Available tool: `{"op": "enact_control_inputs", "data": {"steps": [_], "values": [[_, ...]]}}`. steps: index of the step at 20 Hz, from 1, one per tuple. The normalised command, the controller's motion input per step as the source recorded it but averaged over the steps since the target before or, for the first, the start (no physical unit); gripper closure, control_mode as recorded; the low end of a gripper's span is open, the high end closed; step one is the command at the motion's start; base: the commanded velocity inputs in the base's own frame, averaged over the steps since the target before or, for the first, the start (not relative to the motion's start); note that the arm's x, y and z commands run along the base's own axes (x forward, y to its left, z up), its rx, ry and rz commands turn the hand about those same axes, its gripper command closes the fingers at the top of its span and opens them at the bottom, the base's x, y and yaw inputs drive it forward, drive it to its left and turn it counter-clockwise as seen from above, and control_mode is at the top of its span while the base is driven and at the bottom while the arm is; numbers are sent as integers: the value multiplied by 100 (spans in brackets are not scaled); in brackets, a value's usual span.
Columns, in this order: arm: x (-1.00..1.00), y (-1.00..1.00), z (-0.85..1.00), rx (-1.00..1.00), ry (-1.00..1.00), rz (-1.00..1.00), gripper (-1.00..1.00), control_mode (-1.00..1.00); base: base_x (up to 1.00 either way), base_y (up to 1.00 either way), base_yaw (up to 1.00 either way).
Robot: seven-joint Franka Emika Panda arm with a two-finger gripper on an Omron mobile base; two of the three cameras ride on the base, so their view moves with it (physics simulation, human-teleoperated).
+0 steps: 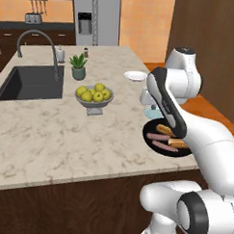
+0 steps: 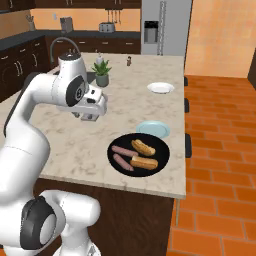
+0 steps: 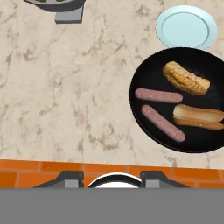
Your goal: Place one bun and one sausage from the bowl on each plate.
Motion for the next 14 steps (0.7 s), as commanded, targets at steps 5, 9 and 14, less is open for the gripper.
{"op": "enact_control_inputs", "data": {"steps": [5, 9, 14], "values": [[1, -66, 0, 4, 0, -16, -100, -100, 0, 0, 0], [16, -100, -26, -1, 0, -25, -100, -100, 0, 0, 0], [37, -99, -88, -13, 5, 7, -100, -100, 0, 0, 0]]}}
